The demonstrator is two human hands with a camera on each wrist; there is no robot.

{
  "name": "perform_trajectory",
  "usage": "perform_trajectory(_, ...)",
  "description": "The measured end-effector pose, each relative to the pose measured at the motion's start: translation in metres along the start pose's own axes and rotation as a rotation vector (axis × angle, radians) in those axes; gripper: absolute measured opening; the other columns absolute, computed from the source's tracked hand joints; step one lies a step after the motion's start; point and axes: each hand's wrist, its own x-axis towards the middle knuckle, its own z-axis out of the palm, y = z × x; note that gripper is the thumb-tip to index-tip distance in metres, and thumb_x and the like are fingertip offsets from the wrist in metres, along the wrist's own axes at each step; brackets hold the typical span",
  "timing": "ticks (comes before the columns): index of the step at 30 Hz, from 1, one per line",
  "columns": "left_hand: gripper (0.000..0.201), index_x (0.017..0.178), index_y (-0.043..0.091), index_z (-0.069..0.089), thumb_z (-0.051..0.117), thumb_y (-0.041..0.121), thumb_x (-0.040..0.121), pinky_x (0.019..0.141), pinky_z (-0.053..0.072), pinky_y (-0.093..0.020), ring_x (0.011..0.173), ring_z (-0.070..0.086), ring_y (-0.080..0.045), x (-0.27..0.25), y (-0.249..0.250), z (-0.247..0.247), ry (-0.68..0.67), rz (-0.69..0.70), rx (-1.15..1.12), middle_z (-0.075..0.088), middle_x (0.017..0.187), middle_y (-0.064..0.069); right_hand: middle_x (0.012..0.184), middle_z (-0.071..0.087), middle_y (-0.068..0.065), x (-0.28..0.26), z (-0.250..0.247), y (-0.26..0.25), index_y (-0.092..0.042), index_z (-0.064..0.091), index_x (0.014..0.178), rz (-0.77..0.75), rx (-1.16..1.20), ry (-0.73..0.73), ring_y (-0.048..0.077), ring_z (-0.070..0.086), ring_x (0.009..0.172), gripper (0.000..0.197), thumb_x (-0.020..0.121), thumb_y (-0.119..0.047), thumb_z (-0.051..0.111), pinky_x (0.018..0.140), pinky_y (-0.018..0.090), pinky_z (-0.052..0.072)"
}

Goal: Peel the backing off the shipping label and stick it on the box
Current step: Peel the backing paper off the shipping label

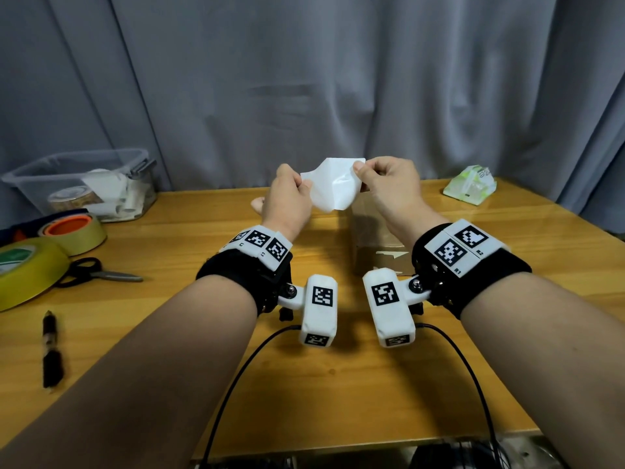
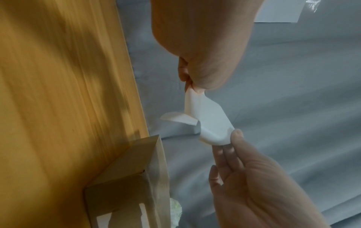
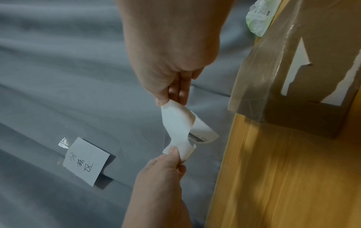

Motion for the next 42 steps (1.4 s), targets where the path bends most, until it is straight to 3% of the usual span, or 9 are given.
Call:
perform_trajectory(6, 0.008, 0.093, 0.016, 0.034, 0.035, 0.02, 0.1, 0.084, 0.024, -0.033, 0.084, 0.043, -0.021, -0.006, -0.003, -0.003, 0.034, 0.0, -0.089, 0.049, 0.091, 0.002, 0.069, 0.058, 0.006, 0.002, -0.006, 0.002, -0.012, 0.062, 0.066, -0.032, 0.004, 0.002, 0.016, 0.053, 0.069, 0.024, 0.089, -0.018, 0.06, 0.069, 0.03, 0.046)
perform_trajectory(10, 0.02, 0.079, 0.026, 0.038, 0.034, 0.03, 0.098, 0.095, 0.046, -0.045, 0.086, 0.058, -0.028, -0.005, -0.003, 0.003, -0.014, -0.035, -0.474, 0.052, 0.08, 0.003, 0.061, 0.053, 0.0, 0.004, -0.007, 0.001, -0.016, 0.056, 0.06, -0.052, -0.002, 0.022, 0.014, 0.049, 0.062, 0.03, 0.09, -0.017, 0.058, 0.064, 0.027, 0.044)
perform_trajectory(15, 0.021, 0.099, 0.008, 0.051, 0.055, 0.027, 0.093, 0.067, 0.051, -0.012, 0.069, 0.061, -0.008, -0.012, 0.012, -0.006, -0.192, -0.016, -0.787, 0.063, 0.076, -0.002, 0.06, 0.054, -0.001, 0.006, -0.009, 0.0, -0.02, 0.055, 0.059, -0.069, -0.001, 0.026, 0.012, 0.05, 0.058, 0.032, 0.091, -0.019, 0.057, 0.062, 0.027, 0.045)
perform_trajectory(18, 0.024, 0.102, 0.002, 0.057, 0.068, 0.015, 0.084, 0.068, 0.049, -0.013, 0.073, 0.059, -0.012, -0.014, 0.015, -0.008, -0.303, -0.004, -0.739, 0.063, 0.081, -0.007, 0.062, 0.057, -0.001, 0.002, -0.01, 0.001, -0.018, 0.057, 0.064, -0.049, 0.059, 0.001, 0.009, 0.053, 0.057, 0.028, 0.092, -0.019, 0.056, 0.06, 0.026, 0.048)
perform_trajectory(22, 0.013, 0.095, 0.004, 0.057, 0.063, 0.014, 0.088, 0.07, 0.047, -0.024, 0.083, 0.056, -0.019, -0.014, 0.014, -0.007, -0.239, -0.042, -0.728, 0.061, 0.092, -0.013, 0.068, 0.059, 0.0, -0.004, -0.007, -0.001, -0.019, 0.059, 0.065, 0.047, 0.231, -0.041, 0.012, 0.057, 0.062, 0.029, 0.093, -0.022, 0.053, 0.064, 0.03, 0.053)
perform_trajectory(31, 0.028, 0.069, 0.018, 0.044, 0.065, 0.009, 0.085, 0.064, 0.041, -0.029, 0.069, 0.05, -0.019, -0.01, 0.002, 0.004, -0.088, -0.03, -0.71, 0.054, 0.068, -0.003, 0.074, 0.065, 0.001, -0.019, 0.008, -0.009, -0.008, 0.065, 0.101, 0.194, 0.461, -0.163, 0.005, 0.062, 0.053, 0.039, 0.094, -0.042, 0.047, 0.056, 0.019, 0.05)
perform_trajectory(34, 0.028, 0.068, 0.018, 0.045, 0.067, 0.01, 0.084, 0.062, 0.043, -0.024, 0.062, 0.052, -0.013, -0.01, 0.001, 0.006, -0.056, -0.051, -0.7, 0.056, 0.065, 0.001, 0.09, 0.069, 0.011, -0.022, 0.009, -0.008, -0.006, 0.063, 0.107, 0.066, 0.322, -0.199, 0.009, 0.065, 0.071, 0.024, 0.087, -0.019, 0.065, 0.069, 0.023, 0.054)
perform_trajectory(36, 0.027, 0.068, 0.018, 0.046, 0.068, 0.013, 0.083, 0.062, 0.042, -0.023, 0.065, 0.051, -0.014, -0.009, 0.0, 0.008, -0.059, -0.037, -0.662, 0.056, 0.067, 0.0, 0.103, 0.068, 0.021, -0.023, 0.008, -0.007, -0.006, 0.056, 0.118, 0.039, 0.221, -0.219, 0.019, 0.065, 0.083, 0.04, 0.081, -0.01, 0.07, 0.079, 0.03, 0.054)
perform_trajectory(42, 0.028, 0.069, 0.022, 0.043, 0.066, 0.02, 0.085, 0.057, 0.038, -0.021, 0.06, 0.043, -0.011, -0.006, -0.005, 0.01, -0.1, 0.04, -0.537, 0.049, 0.066, 0.003, 0.107, 0.066, 0.016, -0.018, 0.006, -0.004, -0.009, 0.051, 0.123, -0.005, 0.104, -0.189, 0.024, 0.065, 0.09, 0.044, 0.082, -0.002, 0.065, 0.068, 0.021, 0.056)
